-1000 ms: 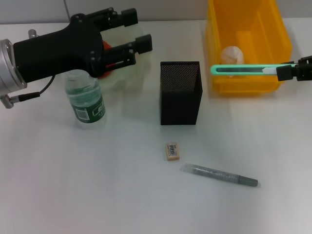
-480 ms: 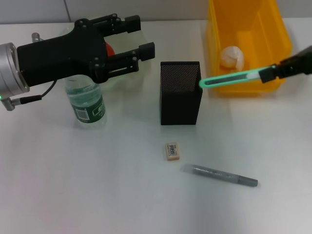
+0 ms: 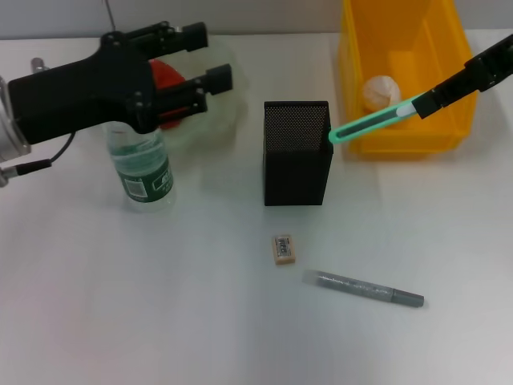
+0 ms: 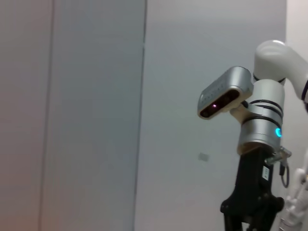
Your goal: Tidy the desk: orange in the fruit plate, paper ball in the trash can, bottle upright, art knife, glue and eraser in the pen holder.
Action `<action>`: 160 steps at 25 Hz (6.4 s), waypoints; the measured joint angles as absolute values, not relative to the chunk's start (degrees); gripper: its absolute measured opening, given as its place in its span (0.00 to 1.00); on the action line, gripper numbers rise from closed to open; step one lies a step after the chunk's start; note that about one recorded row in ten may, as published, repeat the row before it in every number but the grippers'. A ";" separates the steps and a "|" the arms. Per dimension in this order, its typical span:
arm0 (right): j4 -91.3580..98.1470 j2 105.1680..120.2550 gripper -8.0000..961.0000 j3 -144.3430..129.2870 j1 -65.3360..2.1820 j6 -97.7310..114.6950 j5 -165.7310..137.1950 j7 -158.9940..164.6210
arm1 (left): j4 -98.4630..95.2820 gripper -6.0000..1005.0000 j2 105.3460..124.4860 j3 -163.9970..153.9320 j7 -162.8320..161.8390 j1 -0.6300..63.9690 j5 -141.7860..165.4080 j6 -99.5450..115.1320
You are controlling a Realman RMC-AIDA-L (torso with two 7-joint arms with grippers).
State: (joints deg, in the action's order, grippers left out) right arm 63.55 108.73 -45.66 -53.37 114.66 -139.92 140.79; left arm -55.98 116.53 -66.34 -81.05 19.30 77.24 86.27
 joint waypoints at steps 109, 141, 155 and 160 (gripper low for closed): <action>80.60 116.96 0.30 -47.56 -30.97 111.44 -102.34 131.55 | -54.23 0.66 118.39 -61.16 -79.26 15.92 76.72 88.41; 23.09 119.22 0.37 -43.68 -17.16 101.13 -91.20 50.94 | -51.33 0.66 118.34 -62.72 -79.25 18.27 75.64 88.81; 19.18 119.33 0.63 -38.87 -14.87 96.71 -94.34 43.00 | -55.03 0.66 118.16 -66.40 -84.78 18.40 84.04 93.95; 17.97 119.31 0.68 -35.67 -13.88 95.99 -94.31 42.28 | -58.10 0.66 118.31 -66.44 -90.44 19.60 87.06 93.03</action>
